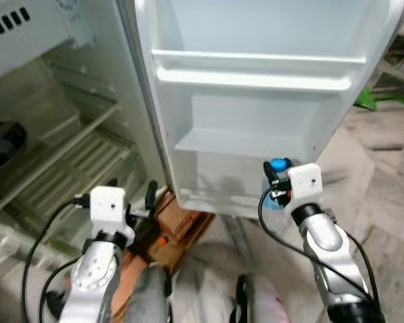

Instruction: Restocking fridge

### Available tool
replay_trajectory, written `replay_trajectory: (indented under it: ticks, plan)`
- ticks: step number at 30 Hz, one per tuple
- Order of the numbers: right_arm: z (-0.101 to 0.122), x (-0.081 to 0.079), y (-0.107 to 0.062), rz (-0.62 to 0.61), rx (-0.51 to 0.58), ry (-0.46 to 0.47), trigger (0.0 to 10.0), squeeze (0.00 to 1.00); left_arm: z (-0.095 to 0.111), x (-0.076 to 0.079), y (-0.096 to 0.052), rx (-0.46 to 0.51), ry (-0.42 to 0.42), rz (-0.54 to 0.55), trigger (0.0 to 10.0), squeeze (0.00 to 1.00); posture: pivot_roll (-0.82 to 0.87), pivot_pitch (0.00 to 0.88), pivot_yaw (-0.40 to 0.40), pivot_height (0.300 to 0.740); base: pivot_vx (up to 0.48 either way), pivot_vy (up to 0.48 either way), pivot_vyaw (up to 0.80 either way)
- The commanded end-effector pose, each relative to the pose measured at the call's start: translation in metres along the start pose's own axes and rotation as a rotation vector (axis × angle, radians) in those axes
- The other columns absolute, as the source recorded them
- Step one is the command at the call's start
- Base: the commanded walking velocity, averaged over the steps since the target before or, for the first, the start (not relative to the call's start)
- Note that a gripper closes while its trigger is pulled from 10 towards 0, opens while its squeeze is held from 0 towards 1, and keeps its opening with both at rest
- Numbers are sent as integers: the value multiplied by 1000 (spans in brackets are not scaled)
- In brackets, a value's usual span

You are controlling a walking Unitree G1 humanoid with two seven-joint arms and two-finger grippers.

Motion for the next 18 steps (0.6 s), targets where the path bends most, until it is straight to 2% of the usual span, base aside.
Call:
replay_trajectory:
  ticks: [1,8,18]
  plan:
    - [8,-6,2,17,31,2,10000,0,-5,1,-4,-27,-23,-17,10000,0,74,134,25,645,0,0,0]
    - [8,-6,3,19,33,-3,10000,0,-5,-2,-3,-20,4,0,10000,0,76,129,23,645,0,0,0]
    - [9,-3,5,14,38,-9,10000,0,-2,-1,-4,-2,-2,-17,10000,0,75,124,22,645,0,0,0]
Point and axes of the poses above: a point about 5 cm out from each wrist's last joint towards the gripper, its own y axis pointing out of the wrist towards the gripper, its own z axis along the axis of the wrist's last joint, x = y × z, the point moved 6 cm from there along y, pointing out of the wrist towards the gripper, and after that the axes turned 10 degrees about -y, right-handed, at the moved point
